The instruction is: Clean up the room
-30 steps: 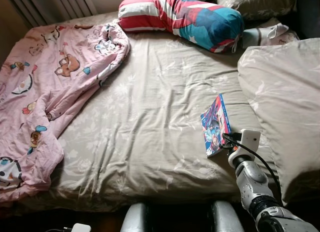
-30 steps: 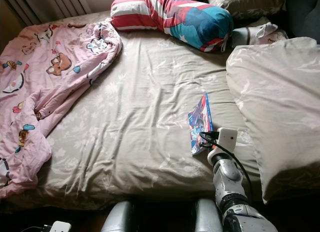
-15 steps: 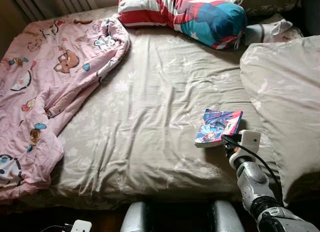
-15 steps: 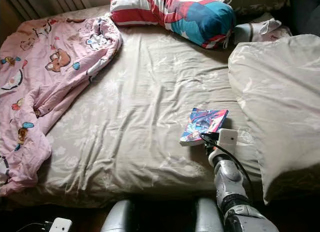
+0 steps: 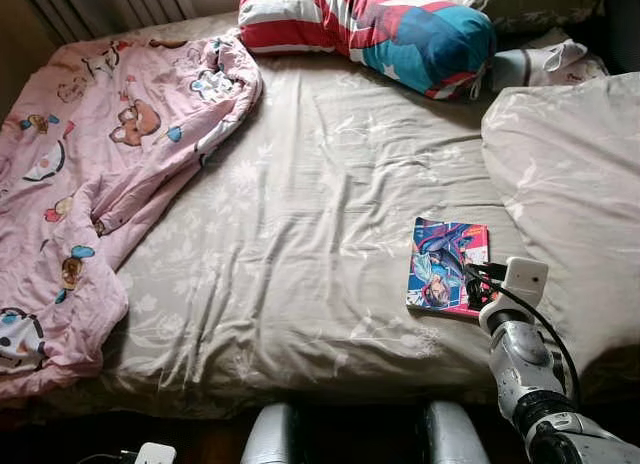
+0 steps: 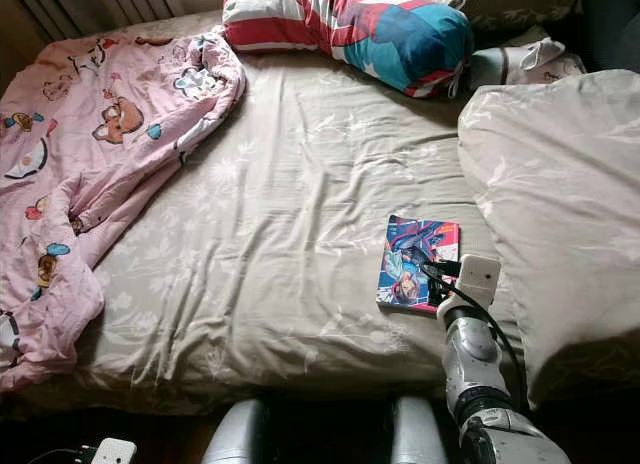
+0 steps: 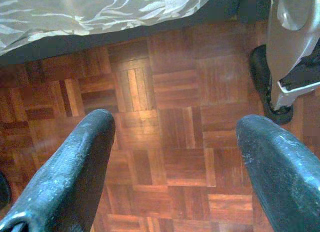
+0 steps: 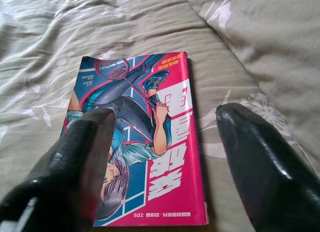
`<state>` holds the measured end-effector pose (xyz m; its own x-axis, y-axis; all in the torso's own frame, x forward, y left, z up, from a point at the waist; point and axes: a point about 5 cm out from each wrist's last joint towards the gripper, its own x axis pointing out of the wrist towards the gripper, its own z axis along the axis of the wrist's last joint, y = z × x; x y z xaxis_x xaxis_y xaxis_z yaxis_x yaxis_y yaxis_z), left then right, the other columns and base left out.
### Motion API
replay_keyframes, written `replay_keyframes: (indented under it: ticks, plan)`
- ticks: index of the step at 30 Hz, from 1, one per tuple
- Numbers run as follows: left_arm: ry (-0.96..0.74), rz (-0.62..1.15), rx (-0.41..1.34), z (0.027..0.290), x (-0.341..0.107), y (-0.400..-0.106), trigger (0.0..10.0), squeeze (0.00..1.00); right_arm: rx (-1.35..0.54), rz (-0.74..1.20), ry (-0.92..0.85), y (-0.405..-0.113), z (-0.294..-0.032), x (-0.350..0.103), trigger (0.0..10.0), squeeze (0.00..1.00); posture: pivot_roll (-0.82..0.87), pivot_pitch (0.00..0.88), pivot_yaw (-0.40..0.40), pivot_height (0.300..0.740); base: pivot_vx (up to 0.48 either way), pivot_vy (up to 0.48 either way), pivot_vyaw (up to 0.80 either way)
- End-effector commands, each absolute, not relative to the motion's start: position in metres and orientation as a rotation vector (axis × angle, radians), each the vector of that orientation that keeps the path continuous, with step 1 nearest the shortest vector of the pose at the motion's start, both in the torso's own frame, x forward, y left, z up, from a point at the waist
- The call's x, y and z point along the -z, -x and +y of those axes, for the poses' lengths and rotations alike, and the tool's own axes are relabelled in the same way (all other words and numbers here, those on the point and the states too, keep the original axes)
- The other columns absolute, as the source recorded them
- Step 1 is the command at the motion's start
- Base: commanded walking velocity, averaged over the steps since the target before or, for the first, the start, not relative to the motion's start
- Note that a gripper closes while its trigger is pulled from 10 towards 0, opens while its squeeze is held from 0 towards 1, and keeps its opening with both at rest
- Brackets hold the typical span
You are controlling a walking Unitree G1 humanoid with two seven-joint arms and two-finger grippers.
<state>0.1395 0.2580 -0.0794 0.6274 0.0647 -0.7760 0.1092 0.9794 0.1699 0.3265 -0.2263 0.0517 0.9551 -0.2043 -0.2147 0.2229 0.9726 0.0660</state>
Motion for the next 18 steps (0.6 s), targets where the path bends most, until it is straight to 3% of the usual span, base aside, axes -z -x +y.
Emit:
replay_keyframes:
  ticks: [1, 10, 18]
  plan:
    - [-0.217, 0.948, 0.013, 0.262, 0.084, -0.127, 10.0, 0.0, 0.197, 0.254, -0.101, -0.32, -0.218, -0.04, 10.0, 0.0, 0.07, 0.194, 0.165, 0.628, 0.0, 0.0, 0.0]
    - [-0.198, 0.939, -0.007, 0.255, 0.085, -0.132, 10.0, 0.0, 0.095, 0.285, -0.095, -0.308, -0.194, -0.022, 10.0, 0.0, 0.06, 0.147, 0.118, 0.628, 0.0, 0.0, 0.0]
    - [-0.136, 0.919, -0.035, 0.237, 0.086, -0.146, 10.0, 0.0, 0.099, 0.267, -0.075, -0.288, -0.203, -0.01, 10.0, 0.0, 0.01, 0.07, 0.061, 0.628, 0.0, 0.0, 0.0]
